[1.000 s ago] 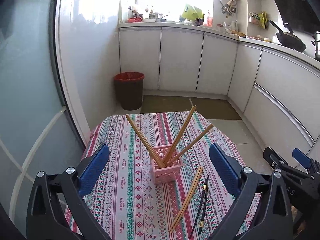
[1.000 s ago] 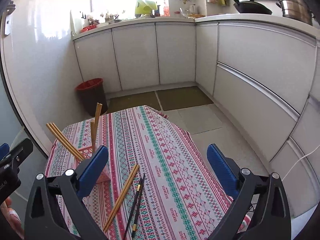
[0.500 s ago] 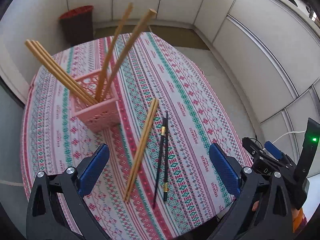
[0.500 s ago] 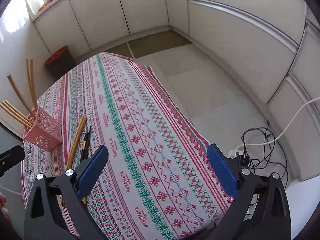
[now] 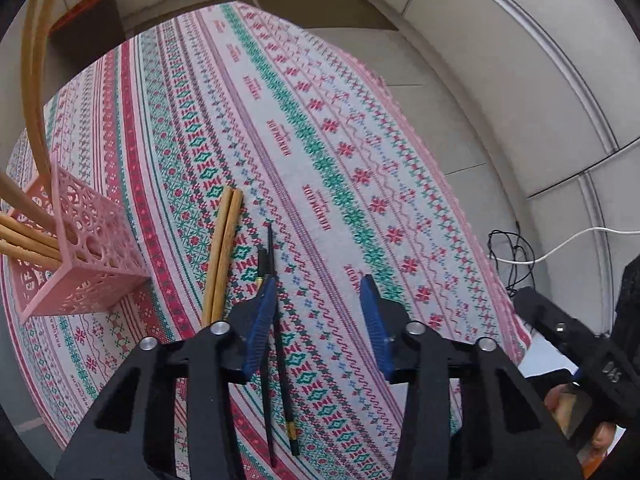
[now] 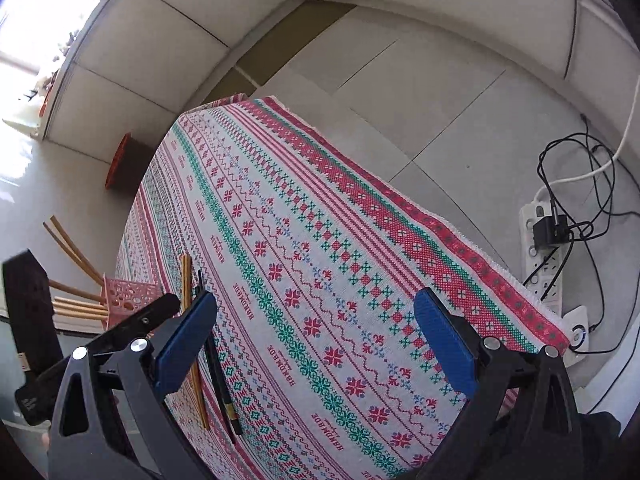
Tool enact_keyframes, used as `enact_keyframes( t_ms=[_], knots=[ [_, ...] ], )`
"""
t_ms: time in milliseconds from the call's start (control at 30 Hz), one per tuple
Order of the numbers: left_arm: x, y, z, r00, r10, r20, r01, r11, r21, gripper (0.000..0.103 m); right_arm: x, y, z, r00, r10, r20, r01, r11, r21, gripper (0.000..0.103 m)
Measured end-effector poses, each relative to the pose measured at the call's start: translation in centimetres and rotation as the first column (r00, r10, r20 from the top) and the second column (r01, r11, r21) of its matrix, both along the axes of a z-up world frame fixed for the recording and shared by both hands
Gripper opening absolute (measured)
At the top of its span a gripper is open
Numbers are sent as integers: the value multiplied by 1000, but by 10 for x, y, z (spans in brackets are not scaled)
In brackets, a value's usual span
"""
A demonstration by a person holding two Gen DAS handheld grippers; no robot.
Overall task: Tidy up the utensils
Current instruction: 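Close the left gripper on the black pen while the right gripper grasps a chopstick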
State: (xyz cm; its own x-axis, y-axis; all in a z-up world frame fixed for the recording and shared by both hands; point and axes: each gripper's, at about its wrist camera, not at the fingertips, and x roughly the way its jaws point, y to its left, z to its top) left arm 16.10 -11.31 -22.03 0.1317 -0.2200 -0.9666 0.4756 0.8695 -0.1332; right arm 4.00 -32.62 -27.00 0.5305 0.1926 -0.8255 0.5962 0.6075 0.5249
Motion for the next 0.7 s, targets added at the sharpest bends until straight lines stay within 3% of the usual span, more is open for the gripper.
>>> enact_keyframes(
  t_ms=[300, 700],
  knots=[
    [14, 1, -18, 998, 53, 19, -55, 992, 111, 12, 4, -8, -6, 1000, 2, -10, -2, 1000, 4, 96],
    [31, 3, -56, 997, 70, -18, -66, 986, 152, 11, 3, -9, -10, 1000, 5, -17, -5, 1000, 1, 96]
  ],
)
